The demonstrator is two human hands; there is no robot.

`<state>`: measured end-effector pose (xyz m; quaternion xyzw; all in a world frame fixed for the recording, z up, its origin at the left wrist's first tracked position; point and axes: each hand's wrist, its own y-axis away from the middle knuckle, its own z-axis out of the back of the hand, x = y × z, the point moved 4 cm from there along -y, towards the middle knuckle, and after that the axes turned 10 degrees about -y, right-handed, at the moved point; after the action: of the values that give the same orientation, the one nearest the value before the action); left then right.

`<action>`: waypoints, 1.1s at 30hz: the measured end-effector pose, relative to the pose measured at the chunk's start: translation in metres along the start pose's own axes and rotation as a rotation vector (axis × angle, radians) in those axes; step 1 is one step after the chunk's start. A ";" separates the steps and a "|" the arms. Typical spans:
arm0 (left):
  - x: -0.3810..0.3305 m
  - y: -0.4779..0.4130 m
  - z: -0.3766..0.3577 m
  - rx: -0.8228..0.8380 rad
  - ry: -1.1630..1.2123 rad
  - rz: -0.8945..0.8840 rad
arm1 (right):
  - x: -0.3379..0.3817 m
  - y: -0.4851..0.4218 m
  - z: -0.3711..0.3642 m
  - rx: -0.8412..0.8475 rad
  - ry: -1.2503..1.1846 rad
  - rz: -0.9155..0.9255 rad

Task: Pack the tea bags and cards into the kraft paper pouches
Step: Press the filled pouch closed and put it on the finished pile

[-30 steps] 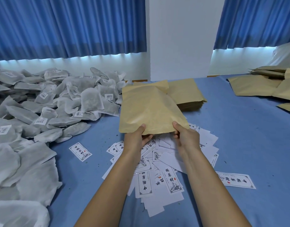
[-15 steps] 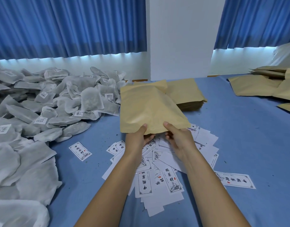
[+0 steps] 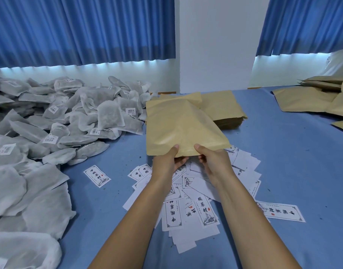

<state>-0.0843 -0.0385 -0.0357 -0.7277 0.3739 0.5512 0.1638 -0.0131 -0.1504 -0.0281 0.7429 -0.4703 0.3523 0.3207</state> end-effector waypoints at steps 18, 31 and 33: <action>-0.011 -0.003 0.015 -0.084 -0.207 0.047 | 0.001 -0.001 -0.001 -0.018 -0.173 0.000; -0.007 -0.001 0.008 0.071 -0.223 0.074 | -0.005 0.000 -0.003 0.042 -0.028 -0.047; -0.006 0.003 0.003 0.112 -0.260 0.062 | -0.012 0.002 -0.005 0.046 0.021 -0.081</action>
<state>-0.0888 -0.0360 -0.0311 -0.6281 0.4021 0.6237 0.2342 -0.0201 -0.1418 -0.0347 0.7647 -0.4281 0.3578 0.3224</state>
